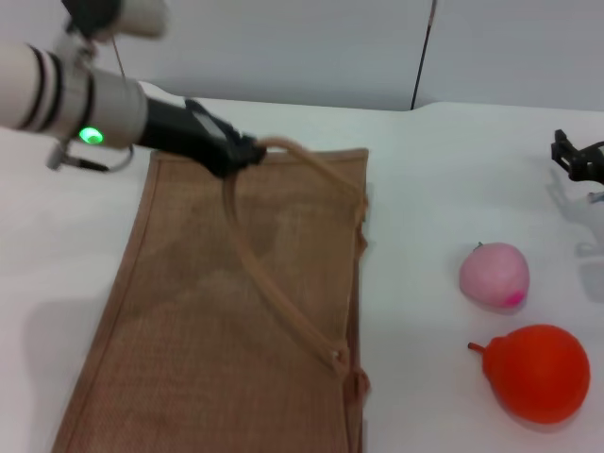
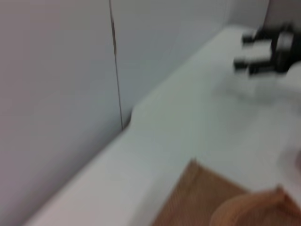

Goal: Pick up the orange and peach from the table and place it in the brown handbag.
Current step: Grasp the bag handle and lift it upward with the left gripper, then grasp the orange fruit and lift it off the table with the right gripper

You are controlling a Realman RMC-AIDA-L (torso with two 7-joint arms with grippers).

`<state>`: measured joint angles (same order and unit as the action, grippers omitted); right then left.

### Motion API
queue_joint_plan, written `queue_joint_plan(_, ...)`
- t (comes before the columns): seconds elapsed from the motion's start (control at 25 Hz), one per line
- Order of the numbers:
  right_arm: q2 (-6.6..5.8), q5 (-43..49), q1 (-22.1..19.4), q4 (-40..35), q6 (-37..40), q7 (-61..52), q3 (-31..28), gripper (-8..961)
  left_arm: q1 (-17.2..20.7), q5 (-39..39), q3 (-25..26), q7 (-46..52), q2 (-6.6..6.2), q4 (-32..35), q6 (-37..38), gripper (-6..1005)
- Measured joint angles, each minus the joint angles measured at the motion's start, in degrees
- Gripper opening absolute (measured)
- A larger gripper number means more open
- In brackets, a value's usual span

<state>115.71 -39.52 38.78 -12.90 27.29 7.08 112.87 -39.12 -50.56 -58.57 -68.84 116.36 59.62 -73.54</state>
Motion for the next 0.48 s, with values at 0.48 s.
queue_joint_plan(0.48,-2.56,5.66,-10.18,-29.06,-16.03,5.83,-4.65,759,2.99,-3.06,5.56,6.14,-0.16,21.77,-11.73,123)
